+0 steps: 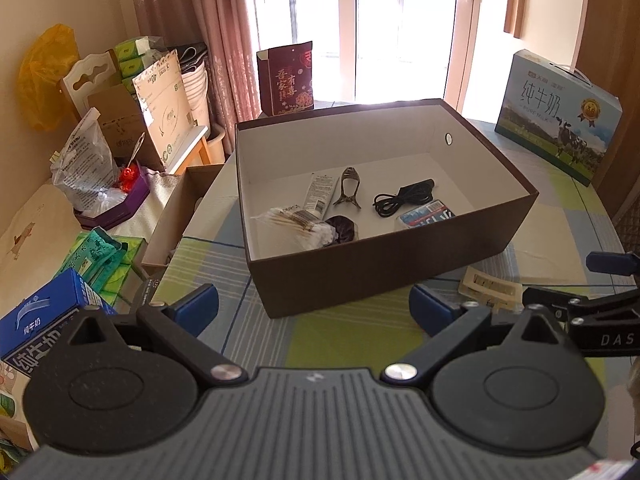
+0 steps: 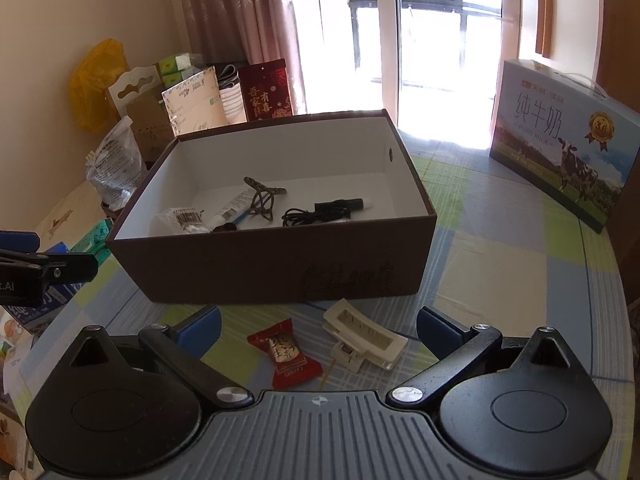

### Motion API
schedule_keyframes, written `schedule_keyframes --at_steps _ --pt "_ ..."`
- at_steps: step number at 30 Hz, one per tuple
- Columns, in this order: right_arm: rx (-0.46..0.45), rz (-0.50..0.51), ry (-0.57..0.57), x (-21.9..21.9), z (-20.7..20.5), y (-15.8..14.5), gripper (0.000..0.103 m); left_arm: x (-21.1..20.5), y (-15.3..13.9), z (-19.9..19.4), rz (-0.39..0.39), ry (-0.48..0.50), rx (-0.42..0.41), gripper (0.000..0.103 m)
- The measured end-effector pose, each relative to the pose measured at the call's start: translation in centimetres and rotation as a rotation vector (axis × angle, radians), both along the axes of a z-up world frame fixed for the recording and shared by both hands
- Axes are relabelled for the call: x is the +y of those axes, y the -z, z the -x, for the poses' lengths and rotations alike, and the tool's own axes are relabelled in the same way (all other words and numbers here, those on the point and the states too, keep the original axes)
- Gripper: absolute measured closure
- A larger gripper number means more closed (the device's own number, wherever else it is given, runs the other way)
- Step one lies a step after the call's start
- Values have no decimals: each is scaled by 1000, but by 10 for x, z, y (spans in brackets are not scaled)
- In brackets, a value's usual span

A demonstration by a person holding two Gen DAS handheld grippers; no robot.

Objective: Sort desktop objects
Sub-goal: 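Open the left tool releasing the swab bag and withdraw both tools from the box, then move the left tool to the red candy packet while the right tool approaches the cream clip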

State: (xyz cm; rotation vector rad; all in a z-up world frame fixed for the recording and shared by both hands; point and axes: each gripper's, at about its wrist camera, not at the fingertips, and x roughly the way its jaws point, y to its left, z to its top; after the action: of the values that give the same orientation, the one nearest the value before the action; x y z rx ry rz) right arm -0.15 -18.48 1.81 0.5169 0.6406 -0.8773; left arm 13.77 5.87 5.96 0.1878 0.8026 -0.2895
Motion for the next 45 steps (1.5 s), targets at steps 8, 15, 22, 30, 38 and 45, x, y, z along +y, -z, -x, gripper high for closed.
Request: schedule_keyframes --at_steps 8,15,22,30,38,45 --pt "3 2 -3 11 2 2 2 0 6 11 -19 2 1 3" --pt "14 -14 3 14 4 10 2 -1 15 15 -23 5 22 3" --pt "38 -16 7 17 6 16 2 -4 25 16 -35 16 34 3" --pt "55 -42 30 15 14 30 2 -9 41 11 -46 37 77 3" --pt "69 -63 92 9 28 46 2 -23 64 7 -41 125 121 3" --pt "97 -76 134 4 41 66 2 -45 88 7 -47 290 117 5"
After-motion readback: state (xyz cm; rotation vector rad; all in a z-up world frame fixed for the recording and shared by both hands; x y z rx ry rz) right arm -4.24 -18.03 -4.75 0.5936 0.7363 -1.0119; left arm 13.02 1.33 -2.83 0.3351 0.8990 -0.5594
